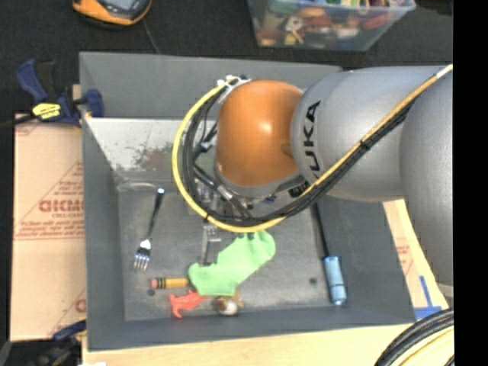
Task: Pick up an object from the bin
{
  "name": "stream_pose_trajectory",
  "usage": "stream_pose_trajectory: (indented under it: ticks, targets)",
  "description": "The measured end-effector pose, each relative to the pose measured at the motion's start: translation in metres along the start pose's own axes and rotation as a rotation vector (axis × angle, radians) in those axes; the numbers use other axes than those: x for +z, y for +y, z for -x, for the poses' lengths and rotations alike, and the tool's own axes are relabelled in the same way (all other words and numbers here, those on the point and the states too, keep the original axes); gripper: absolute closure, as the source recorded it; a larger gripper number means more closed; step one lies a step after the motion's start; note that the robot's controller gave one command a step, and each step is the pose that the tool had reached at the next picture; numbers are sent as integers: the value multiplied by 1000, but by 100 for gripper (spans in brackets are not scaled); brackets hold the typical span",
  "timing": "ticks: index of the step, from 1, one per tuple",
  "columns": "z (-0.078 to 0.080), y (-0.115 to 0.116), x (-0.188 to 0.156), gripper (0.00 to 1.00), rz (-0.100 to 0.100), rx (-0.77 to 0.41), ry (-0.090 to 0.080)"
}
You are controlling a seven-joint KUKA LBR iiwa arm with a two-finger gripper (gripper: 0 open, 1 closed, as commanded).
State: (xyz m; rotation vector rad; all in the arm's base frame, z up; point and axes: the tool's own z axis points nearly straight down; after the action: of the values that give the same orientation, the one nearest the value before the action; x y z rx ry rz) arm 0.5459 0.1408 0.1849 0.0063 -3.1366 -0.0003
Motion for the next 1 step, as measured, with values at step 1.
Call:
stream_pose_trajectory:
  ticks: [1]
  targets:
    - [2,-1,-4,0,1,4,-8]
